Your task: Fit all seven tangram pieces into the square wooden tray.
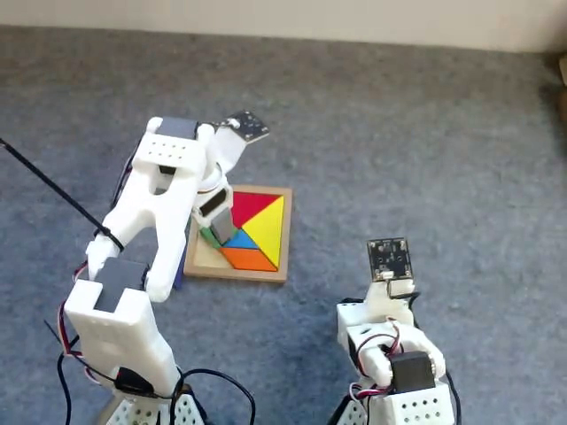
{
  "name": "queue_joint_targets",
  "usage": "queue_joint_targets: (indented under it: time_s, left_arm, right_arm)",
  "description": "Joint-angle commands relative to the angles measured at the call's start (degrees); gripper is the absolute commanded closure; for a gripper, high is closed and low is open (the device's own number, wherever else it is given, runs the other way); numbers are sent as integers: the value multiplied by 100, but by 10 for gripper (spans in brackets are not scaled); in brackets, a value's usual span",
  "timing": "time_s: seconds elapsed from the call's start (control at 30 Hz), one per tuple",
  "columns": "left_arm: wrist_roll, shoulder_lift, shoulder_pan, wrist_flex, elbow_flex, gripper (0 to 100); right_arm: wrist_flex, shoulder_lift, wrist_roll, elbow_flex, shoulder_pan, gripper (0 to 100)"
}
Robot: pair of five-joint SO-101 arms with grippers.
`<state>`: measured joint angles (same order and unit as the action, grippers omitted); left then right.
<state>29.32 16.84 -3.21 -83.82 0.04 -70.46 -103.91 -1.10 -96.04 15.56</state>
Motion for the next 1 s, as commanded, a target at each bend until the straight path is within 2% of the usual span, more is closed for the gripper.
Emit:
queue_joint_targets:
  time_s: [0.0,0.13,0.53,0.8,0.97]
  left_arm:
    - [-325,-145,22,440,40,755]
    - [-440,198,13,809,66,755]
    - [-448,391,13,941,57,755]
    - [-782,-119,-66,422,-338,755]
    - [-1064,-602,295,211,-620,755]
  right_arm:
    - [13,-84,-53,-875,-57,982]
    - [13,-84,-53,-875,-66,982]
    - [13,-84,-53,-875,-66,982]
    - [13,-84,-53,-875,-66,982]
    - [13,-84,-53,-875,-66,982]
